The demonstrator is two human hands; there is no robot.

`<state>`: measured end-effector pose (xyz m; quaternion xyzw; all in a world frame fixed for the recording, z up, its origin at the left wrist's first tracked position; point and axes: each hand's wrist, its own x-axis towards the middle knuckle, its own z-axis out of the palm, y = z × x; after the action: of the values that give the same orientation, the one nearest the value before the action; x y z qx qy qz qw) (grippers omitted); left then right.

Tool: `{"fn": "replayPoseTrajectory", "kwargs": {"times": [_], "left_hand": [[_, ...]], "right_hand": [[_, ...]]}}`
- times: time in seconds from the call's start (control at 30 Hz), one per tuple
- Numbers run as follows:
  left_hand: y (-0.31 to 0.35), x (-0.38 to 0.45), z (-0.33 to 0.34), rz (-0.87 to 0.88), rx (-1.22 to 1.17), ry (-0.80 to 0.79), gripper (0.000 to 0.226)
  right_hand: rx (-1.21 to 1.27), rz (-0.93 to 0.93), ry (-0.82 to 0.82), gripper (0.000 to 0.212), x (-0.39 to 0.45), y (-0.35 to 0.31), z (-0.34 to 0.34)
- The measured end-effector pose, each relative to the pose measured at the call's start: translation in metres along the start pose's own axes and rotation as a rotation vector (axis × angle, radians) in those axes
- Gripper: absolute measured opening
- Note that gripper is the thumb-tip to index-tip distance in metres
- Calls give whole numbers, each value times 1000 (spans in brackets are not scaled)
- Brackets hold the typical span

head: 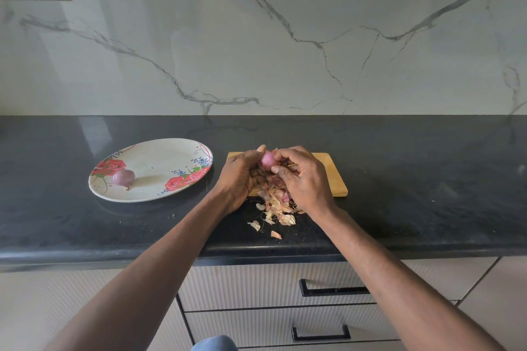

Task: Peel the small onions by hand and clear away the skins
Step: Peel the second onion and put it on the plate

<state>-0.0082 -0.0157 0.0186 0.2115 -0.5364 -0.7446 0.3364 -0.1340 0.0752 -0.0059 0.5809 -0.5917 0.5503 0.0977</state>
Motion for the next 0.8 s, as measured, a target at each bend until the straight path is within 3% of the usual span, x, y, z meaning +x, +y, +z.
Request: {"fn": "replayPoseTrajectory", "kwargs": {"times": [0.1,0.37,0.8], "left_hand": [[2,-3,1,-1,-4,-14,26],[3,-4,2,-9,-22,-16,26],[3,-3,0,-22,-27,-17,32]], "right_hand": [[-18,-31,25,10,0,0,1],[-15,-54,6,29,0,2,0],[-110,-198,38,18,-2,1,2]]}}
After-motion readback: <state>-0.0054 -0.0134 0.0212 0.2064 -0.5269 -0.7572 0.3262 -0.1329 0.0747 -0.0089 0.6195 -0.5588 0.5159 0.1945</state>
